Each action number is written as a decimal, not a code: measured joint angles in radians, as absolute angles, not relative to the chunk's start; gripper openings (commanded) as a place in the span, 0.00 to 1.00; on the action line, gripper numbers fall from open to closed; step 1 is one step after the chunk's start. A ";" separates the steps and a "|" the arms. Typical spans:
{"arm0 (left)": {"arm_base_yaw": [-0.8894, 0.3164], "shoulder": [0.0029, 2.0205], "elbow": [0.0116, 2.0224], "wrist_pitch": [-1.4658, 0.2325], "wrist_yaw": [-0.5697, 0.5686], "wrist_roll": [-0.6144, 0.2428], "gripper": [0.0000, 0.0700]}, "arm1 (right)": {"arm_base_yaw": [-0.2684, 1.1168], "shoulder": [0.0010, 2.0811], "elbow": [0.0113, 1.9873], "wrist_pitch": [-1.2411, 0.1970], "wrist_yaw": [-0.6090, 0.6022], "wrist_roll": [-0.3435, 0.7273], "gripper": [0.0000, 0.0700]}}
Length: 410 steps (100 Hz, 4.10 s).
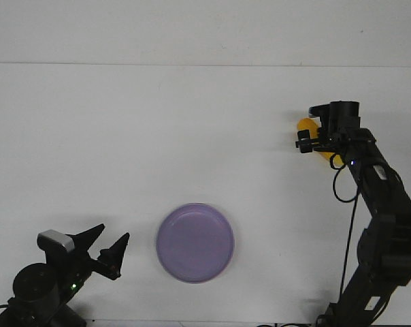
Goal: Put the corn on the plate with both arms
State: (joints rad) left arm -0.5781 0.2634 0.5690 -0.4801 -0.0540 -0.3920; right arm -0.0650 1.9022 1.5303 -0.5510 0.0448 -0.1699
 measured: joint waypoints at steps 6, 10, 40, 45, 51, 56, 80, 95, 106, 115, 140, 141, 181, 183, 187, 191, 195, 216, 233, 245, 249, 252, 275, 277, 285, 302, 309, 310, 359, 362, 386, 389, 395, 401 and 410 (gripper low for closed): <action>-0.578 0.263 0.569 -0.480 -0.054 -0.392 0.71 | -0.066 1.956 1.569 -0.554 0.055 -0.186 0.81; -0.578 0.263 0.569 -0.480 -0.056 -0.392 0.71 | -0.066 1.980 1.583 -0.554 0.055 -0.195 0.81; -0.578 0.263 0.569 -0.483 -0.081 -0.403 0.71 | -0.067 2.049 1.599 -0.529 0.054 -0.221 0.66; -0.578 0.263 0.569 -0.483 -0.081 -0.403 0.71 | -0.069 2.052 1.599 -0.530 0.054 -0.221 0.53; -0.578 0.263 0.569 -0.483 -0.083 -0.405 0.71 | -0.072 2.053 1.599 -0.534 0.059 -0.221 0.39; -0.578 0.263 0.569 -0.483 -0.084 -0.406 0.71 | -0.073 2.053 1.599 -0.533 0.069 -0.221 0.29; -0.578 0.263 0.569 -0.483 -0.099 -0.406 0.71 | -0.075 2.044 1.606 -0.562 0.078 -0.203 0.20; -0.578 0.263 0.569 -0.483 -0.099 -0.406 0.71 | -0.075 1.941 1.605 -0.616 0.001 -0.162 0.20; -0.578 0.263 0.569 -0.483 -0.099 -0.406 0.71 | -0.065 1.777 1.606 -0.660 -0.073 -0.122 0.20; -0.578 0.263 0.569 -0.483 -0.099 -0.406 0.71 | -0.035 1.639 1.614 -0.717 -0.116 -0.091 0.21; -0.578 0.263 0.569 -0.484 -0.099 -0.406 0.71 | 0.189 1.340 1.538 -0.815 -0.157 -0.036 0.21; -0.578 0.263 0.569 -0.484 -0.099 -0.406 0.71 | 0.202 1.330 1.530 -0.817 -0.157 -0.034 0.21; -0.578 0.263 0.569 -0.484 -0.099 -0.406 0.71 | 0.789 1.208 1.065 -0.609 -0.067 0.173 0.21; -0.578 0.263 0.569 -0.484 -0.099 -0.406 0.71 | 0.814 1.214 1.042 -0.588 -0.054 0.184 0.21; -0.578 0.263 0.569 -0.484 -0.099 -0.406 0.71 | 0.860 1.229 1.003 -0.538 -0.029 0.204 0.21; -0.578 0.263 0.569 -0.485 -0.099 -0.406 0.71 | 0.900 1.247 0.972 -0.495 -0.006 0.223 0.21; -0.578 0.263 0.569 -0.485 -0.100 -0.406 0.71 | 0.933 1.267 0.950 -0.462 0.002 0.241 0.21; -0.578 0.263 0.569 -0.486 -0.104 -0.406 0.71 | 0.997 1.420 0.928 -0.363 0.023 0.279 0.21; -0.578 0.263 0.569 -0.487 -0.104 -0.406 0.71 | 1.008 1.496 0.927 -0.345 0.023 0.279 0.52; -0.578 0.263 0.569 -0.488 -0.104 -0.407 0.71 | 1.009 1.499 0.927 -0.332 0.023 0.279 0.79; -0.578 0.263 0.569 -0.488 -0.104 -0.407 0.71 | 1.009 1.499 0.927 -0.330 0.023 0.280 0.79; -0.578 0.263 0.569 -0.488 -0.104 -0.407 0.71 | 1.009 1.499 0.927 -0.331 0.023 0.281 0.79; -0.578 0.263 0.569 -0.488 -0.105 -0.407 0.71 | 1.005 1.400 0.935 -0.340 0.035 0.261 0.79; -0.578 0.263 0.569 -0.488 -0.105 -0.407 0.71 | 1.002 1.372 0.939 -0.339 0.045 0.255 0.79; -0.578 0.263 0.569 -0.486 -0.105 -0.407 0.71 | 0.993 1.237 0.957 -0.329 0.102 0.214 0.79; -0.578 0.263 0.569 -0.479 -0.107 -0.406 0.71 | 0.951 0.920 0.974 -0.416 0.288 0.125 0.78; -0.578 0.263 0.569 -0.471 -0.110 -0.406 0.71 | 0.931 0.812 0.973 -0.503 0.376 0.104 0.78; -0.578 0.263 0.569 -0.470 -0.110 -0.406 0.71 | 0.929 0.799 0.971 -0.514 0.387 0.102 0.78; -0.578 0.263 0.569 -0.416 -0.132 -0.364 0.02 | 0.901 0.495 0.763 -0.638 0.445 0.095 0.02; -0.578 0.263 0.569 -0.416 -0.132 -0.363 0.02 | 0.901 0.495 0.763 -0.638 0.445 0.095 0.02; -0.578 0.263 0.569 -0.416 -0.132 -0.358 0.02 | 0.901 0.494 0.763 -0.638 0.445 0.095 0.02; -0.578 0.263 0.569 -0.416 -0.132 -0.358 0.02 | 0.901 0.494 0.763 -0.638 0.445 0.095 0.02; -0.578 0.263 0.569 -0.416 -0.132 -0.358 0.02 | 0.901 0.494 0.763 -0.638 0.445 0.095 0.02; -0.578 0.263 0.569 -0.416 -0.132 -0.358 0.02 | 0.901 0.494 0.763 -0.638 0.445 0.095 0.02; -0.578 0.263 0.569 -0.416 -0.132 -0.358 0.02 | 0.901 0.494 0.763 -0.638 0.445 0.095 0.02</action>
